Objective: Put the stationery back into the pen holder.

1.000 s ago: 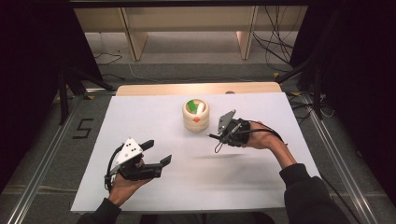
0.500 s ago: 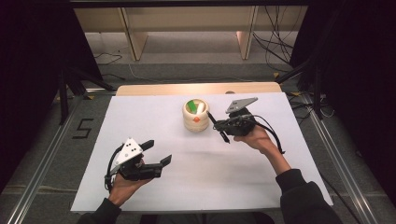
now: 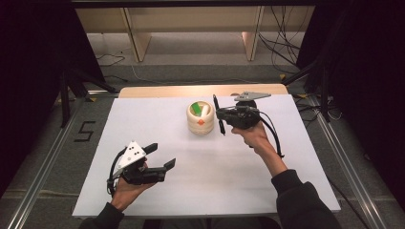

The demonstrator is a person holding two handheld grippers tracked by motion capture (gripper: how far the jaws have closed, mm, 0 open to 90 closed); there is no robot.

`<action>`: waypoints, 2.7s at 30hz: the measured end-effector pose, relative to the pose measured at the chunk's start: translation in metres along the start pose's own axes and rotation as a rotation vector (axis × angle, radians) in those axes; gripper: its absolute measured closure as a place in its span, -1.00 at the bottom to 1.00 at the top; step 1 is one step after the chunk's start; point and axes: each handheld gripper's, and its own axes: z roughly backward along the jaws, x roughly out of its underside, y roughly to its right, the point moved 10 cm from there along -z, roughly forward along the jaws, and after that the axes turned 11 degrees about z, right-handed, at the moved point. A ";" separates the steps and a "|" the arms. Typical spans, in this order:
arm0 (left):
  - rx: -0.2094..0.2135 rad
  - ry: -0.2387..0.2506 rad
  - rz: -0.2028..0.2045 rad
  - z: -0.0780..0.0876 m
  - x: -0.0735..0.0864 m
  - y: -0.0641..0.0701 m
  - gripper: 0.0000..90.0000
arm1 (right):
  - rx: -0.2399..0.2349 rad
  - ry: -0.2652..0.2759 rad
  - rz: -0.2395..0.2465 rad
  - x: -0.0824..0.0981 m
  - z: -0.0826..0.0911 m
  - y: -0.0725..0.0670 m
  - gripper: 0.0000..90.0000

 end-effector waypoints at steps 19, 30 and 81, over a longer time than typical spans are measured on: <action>-0.002 0.006 -0.001 0.001 -0.001 -0.001 -0.64 | 0.035 0.047 -0.062 -0.038 -0.022 0.008 0.76; 0.000 0.006 0.003 0.001 -0.001 -0.001 -0.64 | 0.050 0.074 -0.095 -0.054 -0.037 0.010 0.76; 0.009 0.004 0.001 0.002 -0.001 0.001 -0.64 | 0.158 -0.040 -0.110 -0.042 -0.100 0.024 0.76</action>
